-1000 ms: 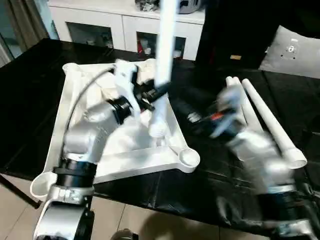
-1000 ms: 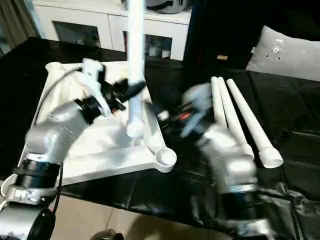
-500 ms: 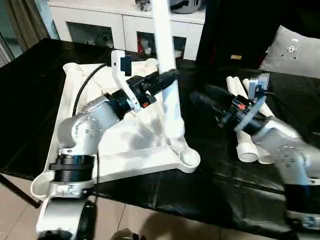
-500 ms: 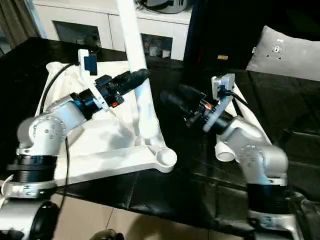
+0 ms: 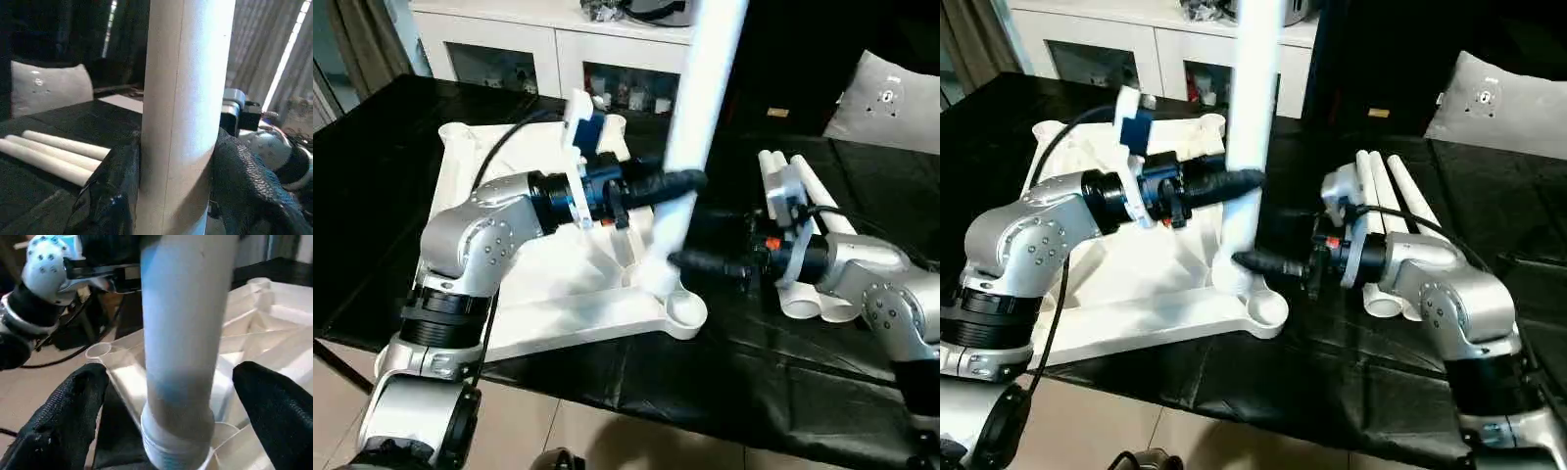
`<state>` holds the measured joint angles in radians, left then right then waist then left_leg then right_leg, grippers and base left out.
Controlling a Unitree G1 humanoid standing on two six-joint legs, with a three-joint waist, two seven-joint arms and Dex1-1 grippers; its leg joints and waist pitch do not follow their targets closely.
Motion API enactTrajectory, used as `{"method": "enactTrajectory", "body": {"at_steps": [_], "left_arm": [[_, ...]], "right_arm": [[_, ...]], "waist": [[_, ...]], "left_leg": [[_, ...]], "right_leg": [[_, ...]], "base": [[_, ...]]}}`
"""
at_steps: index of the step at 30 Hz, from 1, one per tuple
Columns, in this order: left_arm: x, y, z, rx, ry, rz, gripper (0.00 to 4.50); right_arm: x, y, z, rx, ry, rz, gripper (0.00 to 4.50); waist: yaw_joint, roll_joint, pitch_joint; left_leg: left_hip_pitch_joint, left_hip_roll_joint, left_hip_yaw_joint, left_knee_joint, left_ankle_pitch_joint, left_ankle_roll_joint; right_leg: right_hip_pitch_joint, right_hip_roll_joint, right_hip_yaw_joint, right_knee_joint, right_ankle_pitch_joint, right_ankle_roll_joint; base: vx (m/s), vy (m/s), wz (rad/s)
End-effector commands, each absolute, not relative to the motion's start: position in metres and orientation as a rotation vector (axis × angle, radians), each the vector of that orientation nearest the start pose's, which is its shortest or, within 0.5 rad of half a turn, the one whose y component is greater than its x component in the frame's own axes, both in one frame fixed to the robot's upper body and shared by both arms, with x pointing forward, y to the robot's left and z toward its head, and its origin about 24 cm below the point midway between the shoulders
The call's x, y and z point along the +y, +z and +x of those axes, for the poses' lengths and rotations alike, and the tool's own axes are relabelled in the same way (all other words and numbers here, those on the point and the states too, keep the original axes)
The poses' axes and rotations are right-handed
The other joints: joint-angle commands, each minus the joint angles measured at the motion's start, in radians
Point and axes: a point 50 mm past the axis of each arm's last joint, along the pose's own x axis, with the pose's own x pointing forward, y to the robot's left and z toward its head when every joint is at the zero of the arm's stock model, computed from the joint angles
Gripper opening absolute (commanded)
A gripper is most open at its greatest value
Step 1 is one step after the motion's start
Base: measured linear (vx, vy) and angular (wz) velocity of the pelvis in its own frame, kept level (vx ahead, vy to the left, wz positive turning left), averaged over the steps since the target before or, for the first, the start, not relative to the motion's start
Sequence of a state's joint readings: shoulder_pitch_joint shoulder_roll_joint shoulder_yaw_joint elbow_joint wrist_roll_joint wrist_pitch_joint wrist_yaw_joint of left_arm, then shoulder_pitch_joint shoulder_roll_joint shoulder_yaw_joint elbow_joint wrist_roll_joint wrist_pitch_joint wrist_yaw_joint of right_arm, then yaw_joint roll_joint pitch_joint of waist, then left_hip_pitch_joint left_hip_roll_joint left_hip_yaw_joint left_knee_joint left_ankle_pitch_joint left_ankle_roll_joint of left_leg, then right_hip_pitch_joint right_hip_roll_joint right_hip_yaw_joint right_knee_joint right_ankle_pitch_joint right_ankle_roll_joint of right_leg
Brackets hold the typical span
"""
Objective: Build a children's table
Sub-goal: Pick table leg
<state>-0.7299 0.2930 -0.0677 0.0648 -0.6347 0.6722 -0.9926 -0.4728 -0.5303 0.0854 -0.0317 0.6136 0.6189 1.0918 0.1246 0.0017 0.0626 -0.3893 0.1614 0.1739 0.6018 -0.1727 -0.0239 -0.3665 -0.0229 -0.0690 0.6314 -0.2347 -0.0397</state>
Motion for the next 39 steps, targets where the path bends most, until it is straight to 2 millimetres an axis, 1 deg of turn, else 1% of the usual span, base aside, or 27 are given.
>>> {"method": "enactTrajectory", "body": {"at_steps": [1, 2, 3, 4, 7, 9, 12, 14, 15, 16, 18, 21, 23, 24, 26, 29, 36, 37, 38, 39], "left_arm": [[0.078, 0.207, 0.309, -0.041, -1.475, -0.153, 1.86], [0.078, 0.207, 0.309, -0.040, -1.478, -0.151, 1.86], [0.077, 0.206, 0.309, -0.040, -1.482, -0.149, 1.86], [0.076, 0.206, 0.309, -0.039, -1.487, -0.146, 1.86], [0.074, 0.206, 0.308, -0.039, -1.501, -0.144, 1.86], [0.073, 0.207, 0.308, -0.041, -1.510, -0.145, 1.86], [0.070, 0.208, 0.308, -0.043, -1.519, -0.142, 1.86], [0.069, 0.208, 0.308, -0.043, -1.525, -0.141, 1.86], [0.067, 0.208, 0.307, -0.044, -1.534, -0.143, 1.86], [0.066, 0.208, 0.307, -0.043, -1.539, -0.141, 1.86], [0.066, 0.207, 0.307, -0.042, -1.540, -0.139, 1.86], [0.064, 0.207, 0.308, -0.045, -1.538, -0.138, 1.86], [0.064, 0.207, 0.308, -0.046, -1.537, -0.137, 1.86], [0.064, 0.207, 0.308, -0.048, -1.537, -0.138, 1.86], [0.063, 0.208, 0.308, -0.050, -1.537, -0.137, 1.86], [0.063, 0.207, 0.309, -0.051, -1.534, -0.133, 1.86], [0.064, 0.206, 0.310, -0.037, -1.514, -0.118, 1.85], [0.064, 0.206, 0.309, -0.029, -1.527, -0.130, 1.85], [0.065, 0.207, 0.306, -0.028, -1.546, -0.138, 1.85], [0.065, 0.207, 0.306, -0.030, -1.547, -0.136, 2.41]], "right_arm": [[-0.145, 0.146, 0.290, 0.180, 1.345, 0.065, 4.50], [-0.144, 0.146, 0.290, 0.181, 1.349, 0.064, 4.50], [-0.144, 0.145, 0.290, 0.182, 1.355, 0.063, 4.20], [-0.142, 0.145, 0.291, 0.183, 1.362, 0.061, 4.12], [-0.139, 0.143, 0.292, 0.186, 1.373, 0.057, 4.06], [-0.138, 0.143, 0.293, 0.188, 1.375, 0.054, 3.76], [-0.137, 0.142, 0.294, 0.188, 1.377, 0.054, 3.62], [-0.137, 0.142, 0.294, 0.187, 1.377, 0.057, 3.40], [-0.136, 0.141, 0.294, 0.186, 1.381, 0.065, 3.40], [-0.135, 0.140, 0.294, 0.188, 1.387, 0.069, 3.21], [-0.135, 0.140, 0.294, 0.188, 1.389, 0.071, 3.11], [-0.133, 0.139, 0.294, 0.193, 1.397, 0.075, 2.81], [-0.133, 0.138, 0.294, 0.193, 1.397, 0.076, 2.74], [-0.133, 0.138, 0.294, 0.194, 1.398, 0.080, 2.58], [-0.132, 0.137, 0.293, 0.200, 1.398, 0.085, 2.39], [-0.132, 0.136, 0.293, 0.202, 1.398, 0.085, 2.10], [-0.132, 0.135, 0.292, 0.205, 1.392, 0.094, 1.94], [-0.132, 0.134, 0.292, 0.205, 1.389, 0.096, 1.93], [-0.132, 0.132, 0.291, 0.205, 1.383, 0.095, 1.93], [-0.132, 0.132, 0.290, 0.205, 1.383, 0.095, 1.93]], "waist": [[0.004, -0.005, -0.072], [0.004, -0.006, -0.072], [0.004, -0.010, -0.072], [0.005, -0.009, -0.073], [0.006, -0.009, -0.073], [0.007, -0.009, -0.074], [0.011, -0.008, -0.073], [0.015, -0.008, -0.074], [0.016, -0.008, -0.075], [0.017, -0.008, -0.075], [0.018, -0.009, -0.075], [0.019, -0.009, -0.075], [0.019, -0.009, -0.075], [0.020, -0.005, -0.075], [0.019, -0.007, -0.076], [0.018, -0.006, -0.077], [0.019, -0.006, -0.076], [0.020, 0.001, -0.077], [0.020, -0.001, -0.078], [0.019, -0.003, -0.077]], "left_leg": [[0.022, 0.081, -0.032, -0.055, -0.077, 0.051], [0.022, 0.080, -0.032, -0.054, -0.078, 0.051], [0.021, 0.080, -0.031, -0.055, -0.075, 0.051], [0.021, 0.080, -0.031, -0.054, -0.072, 0.052], [0.020, 0.079, -0.031, -0.053, -0.070, 0.055], [0.021, 0.081, -0.031, -0.053, -0.067, 0.055], [0.022, 0.081, -0.031, -0.053, -0.070, 0.054], [0.023, 0.081, -0.030, -0.052, -0.069, 0.055], [0.022, 0.081, -0.030, -0.052, -0.066, 0.055], [0.022, 0.081, -0.030, -0.052, -0.066, 0.054], [0.021, 0.082, -0.031, -0.052, -0.064, 0.056], [0.021, 0.081, -0.031, -0.052, -0.060, 0.059], [0.021, 0.081, -0.031, -0.052, -0.067, 0.056], [0.021, 0.080, -0.031, -0.052, -0.070, 0.054], [0.021, 0.082, -0.032, -0.052, -0.064, 0.053], [0.021, 0.082, -0.032, -0.052, -0.060, 0.057], [0.021, 0.082, -0.032, -0.052, -0.066, 0.055], [0.022, 0.083, -0.033, -0.051, -0.066, 0.053], [0.022, 0.083, -0.032, -0.051, -0.066, 0.052], [0.022, 0.083, -0.033, -0.052, -0.066, 0.053]], "right_leg": [[0.041, -0.136, 0.064, -0.081, -0.097, -0.162], [0.041, -0.135, 0.064, -0.080, -0.093, -0.164], [0.042, -0.135, 0.064, -0.080, -0.085, -0.166], [0.042, -0.136, 0.064, -0.078, -0.080, -0.168], [0.044, -0.137, 0.064, -0.079, -0.080, -0.167], [0.043, -0.136, 0.064, -0.077, -0.075, -0.167], [0.042, -0.136, 0.065, -0.078, -0.079, -0.166], [0.041, -0.137, 0.065, -0.078, -0.078, -0.166], [0.042, -0.136, 0.065, -0.077, -0.074, -0.167], [0.042, -0.137, 0.065, -0.077, -0.072, -0.167], [0.043, -0.136, 0.064, -0.075, -0.067, -0.165], [0.042, -0.136, 0.064, -0.075, -0.060, -0.163], [0.043, -0.137, 0.064, -0.077, -0.075, -0.160], [0.043, -0.137, 0.064, -0.078, -0.082, -0.158], [0.043, -0.136, 0.064, -0.076, -0.070, -0.159], [0.042, -0.136, 0.064, -0.074, -0.049, -0.165], [0.043, -0.137, 0.064, -0.074, -0.054, -0.167], [0.043, -0.137, 0.064, -0.073, -0.052, -0.169], [0.042, -0.136, 0.064, -0.073, -0.047, -0.170], [0.043, -0.136, 0.064, -0.072, -0.041, -0.172]], "base": [[0.000, 0.000, 0.00], [0.000, 0.000, 0.00], [0.000, 0.000, 0.00], [0.000, 0.000, 0.00], [0.000, 0.000, 0.00], [0.000, 0.000, 0.00], [0.000, 0.000, 0.00], [0.000, 0.000, 0.00], [0.000, 0.000, 0.00], [0.000, 0.000, 0.00], [0.000, 0.000, 0.00], [0.000, 0.000, 0.00], [0.000, 0.000, 0.00], [0.000, 0.000, 0.00], [0.000, 0.000, 0.00], [0.000, 0.000, 0.00], [0.000, 0.000, 0.00], [0.000, 0.000, 0.00], [0.000, 0.000, 0.00], [0.000, 0.000, 0.00]]}}
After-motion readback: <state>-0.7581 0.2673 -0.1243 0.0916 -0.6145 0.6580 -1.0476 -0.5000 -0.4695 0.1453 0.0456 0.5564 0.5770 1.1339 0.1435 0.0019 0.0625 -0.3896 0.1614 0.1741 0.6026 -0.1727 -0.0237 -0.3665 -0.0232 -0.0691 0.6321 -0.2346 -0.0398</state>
